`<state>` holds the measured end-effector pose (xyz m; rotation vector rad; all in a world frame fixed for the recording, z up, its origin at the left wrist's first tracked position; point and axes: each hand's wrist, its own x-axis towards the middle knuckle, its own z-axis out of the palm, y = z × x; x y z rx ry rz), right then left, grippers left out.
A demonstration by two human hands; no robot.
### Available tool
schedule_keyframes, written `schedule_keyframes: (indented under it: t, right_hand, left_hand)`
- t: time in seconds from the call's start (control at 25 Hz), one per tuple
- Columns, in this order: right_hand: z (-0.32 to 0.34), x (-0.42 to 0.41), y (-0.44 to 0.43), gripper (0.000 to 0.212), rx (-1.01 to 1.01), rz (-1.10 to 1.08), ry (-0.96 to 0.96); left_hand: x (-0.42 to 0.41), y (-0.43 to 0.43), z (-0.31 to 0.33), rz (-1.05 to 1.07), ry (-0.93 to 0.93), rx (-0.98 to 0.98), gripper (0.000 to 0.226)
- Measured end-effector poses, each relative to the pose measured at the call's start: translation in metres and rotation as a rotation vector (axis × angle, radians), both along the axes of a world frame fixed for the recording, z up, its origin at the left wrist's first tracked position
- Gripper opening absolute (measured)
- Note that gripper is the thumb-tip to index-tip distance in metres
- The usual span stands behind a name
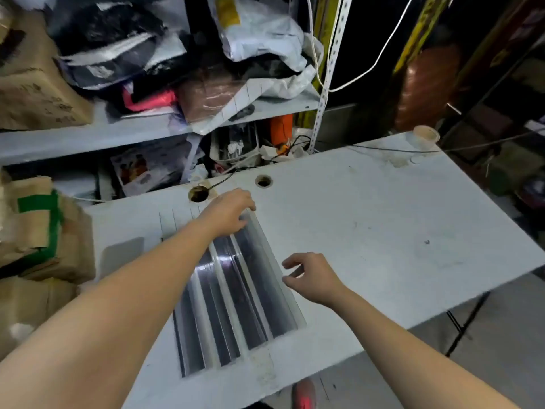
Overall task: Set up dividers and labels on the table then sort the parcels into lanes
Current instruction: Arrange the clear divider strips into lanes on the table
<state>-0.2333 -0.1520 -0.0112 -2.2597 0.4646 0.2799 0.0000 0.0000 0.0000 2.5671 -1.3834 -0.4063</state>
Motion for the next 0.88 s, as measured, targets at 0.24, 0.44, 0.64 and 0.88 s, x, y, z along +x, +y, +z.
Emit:
schedule_keyframes:
  t: [0.24,0.44,0.64,0.88]
  right_hand:
    - [-0.017,-0.014,0.009,0.022,0.092,-0.129,0.047]
    - [-0.02,-0.021,0.008,0.031,0.123,-0.166,0.074]
    - [-0.018,-0.025,0.009,0.035,0.133,-0.198,0.083]
    - [-0.017,-0.026,0.004,0.036,0.063,-0.196,0.076]
  left_hand:
    - [0.016,-0.014,-0.002,-0.123,-0.044,0.084,0.024]
    - [0.027,-0.01,-0.007,-0.143,0.014,0.064,0.011]
    - [0.04,-0.002,-0.012,-0.171,0.069,0.098,0.015]
    - [0.053,-0.005,-0.01,-0.171,0.062,0.068,0.013]
